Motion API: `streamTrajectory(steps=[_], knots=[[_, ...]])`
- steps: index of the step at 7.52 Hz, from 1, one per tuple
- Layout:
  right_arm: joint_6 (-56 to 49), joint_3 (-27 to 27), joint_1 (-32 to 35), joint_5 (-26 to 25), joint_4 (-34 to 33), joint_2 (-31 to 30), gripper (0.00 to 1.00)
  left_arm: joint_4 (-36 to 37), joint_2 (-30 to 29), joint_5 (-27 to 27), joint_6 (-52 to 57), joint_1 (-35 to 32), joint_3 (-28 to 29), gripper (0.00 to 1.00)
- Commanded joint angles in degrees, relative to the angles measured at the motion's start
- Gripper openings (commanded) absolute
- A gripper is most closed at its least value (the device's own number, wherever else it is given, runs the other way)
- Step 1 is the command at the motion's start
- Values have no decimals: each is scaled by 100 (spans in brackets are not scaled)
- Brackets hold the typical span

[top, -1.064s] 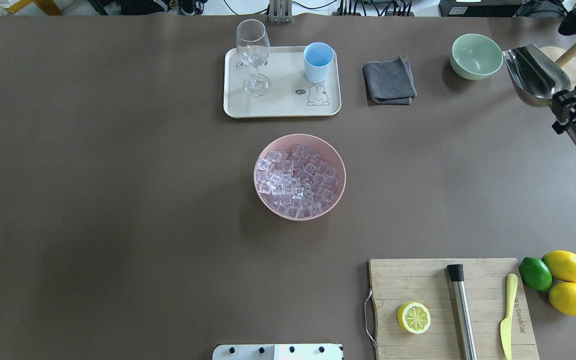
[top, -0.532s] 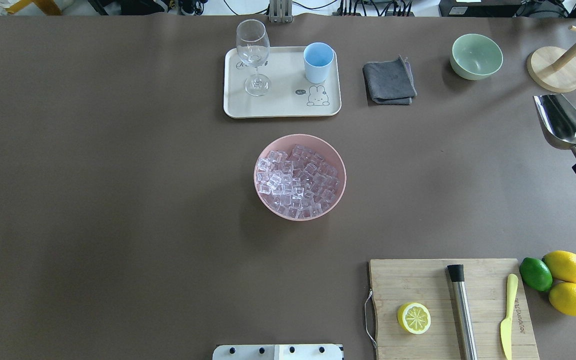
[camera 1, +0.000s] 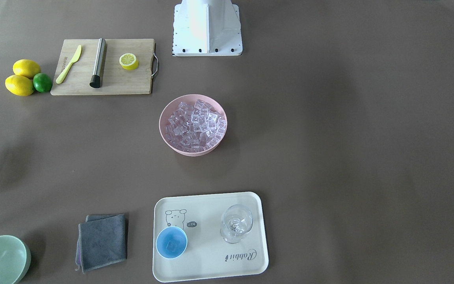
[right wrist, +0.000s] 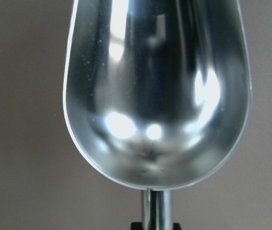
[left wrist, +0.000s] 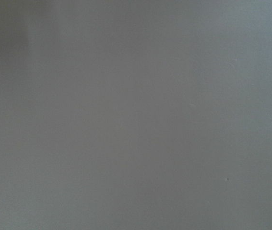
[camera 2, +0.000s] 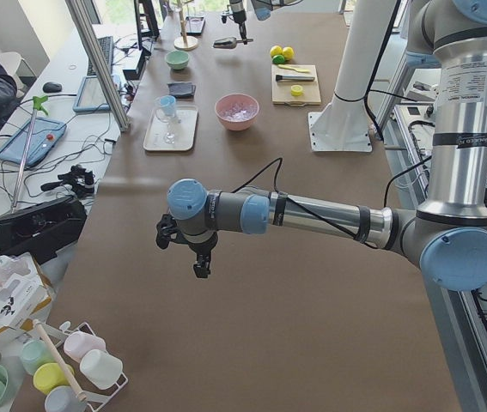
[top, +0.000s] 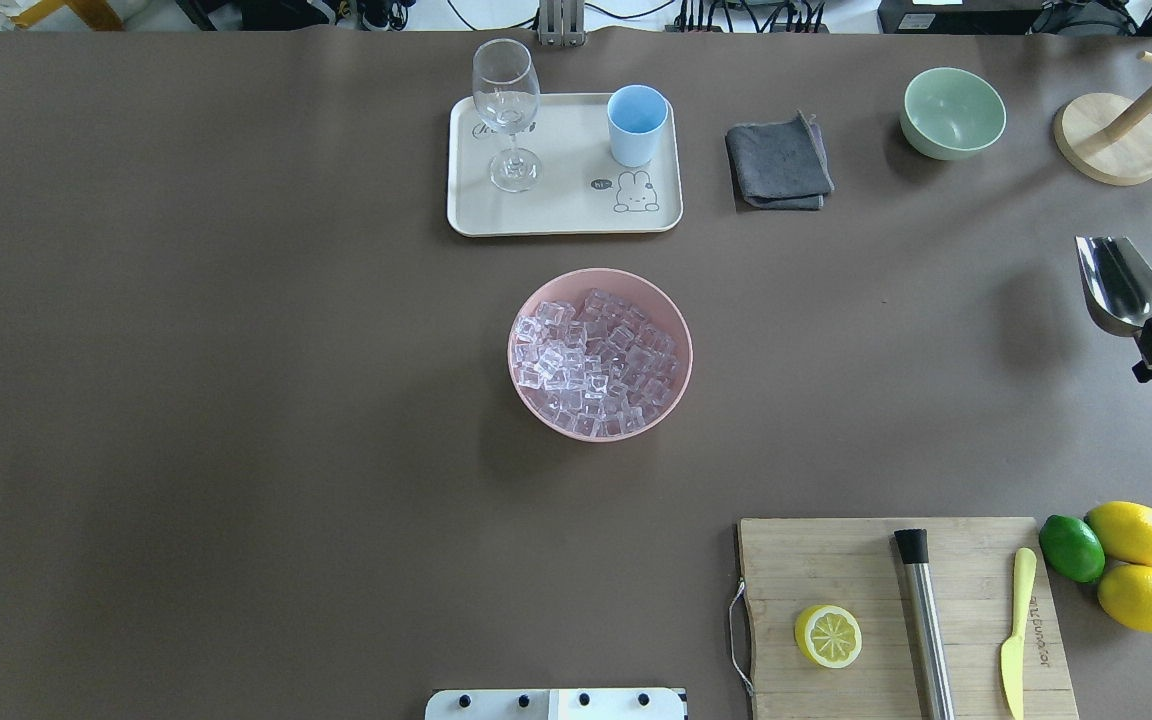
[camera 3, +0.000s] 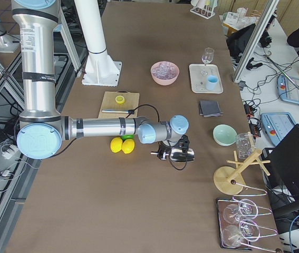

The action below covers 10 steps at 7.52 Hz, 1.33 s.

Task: Put ice in cup with scoop
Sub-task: 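Carry the empty scoop back to its spot near the right arm, then lower the scoop onto the table, open the right gripper and withdraw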

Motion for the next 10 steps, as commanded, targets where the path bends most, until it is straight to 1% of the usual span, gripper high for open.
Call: streamTrajectory(steps=[1, 2, 3, 4, 5, 6, 7, 8, 9, 10], knots=[[134, -155, -175, 1, 148, 194, 0, 2, 0, 0, 0, 3, -3, 98], [343, -199, -193, 10, 174, 212, 23, 2, 0, 0, 0, 3, -3, 98], [379, -216, -202, 19, 174, 247, 41, 2, 0, 0, 0, 3, -3, 98], [389, -234, -202, 19, 174, 274, 54, 2, 0, 0, 0, 3, -3, 98], [389, -225, -202, 36, 174, 274, 86, 2, 0, 9, 0, 3, -3, 98], [380, -164, -202, 89, 174, 274, 100, 2, 0, 0, 0, 3, -3, 98], [371, 36, -193, 63, 226, 222, 100, 2, 0, 0, 0, 3, -12, 98], [362, 395, -98, -242, 331, 65, 100, 2, 0, 0, 0, 3, -12, 98], [354, 842, 51, -854, 306, 63, 100, 2, 0, 9, 0, 3, -12, 98], [310, 1038, 357, -947, 262, 37, 100, 2, 0, 9, 0, 3, -3, 98]])
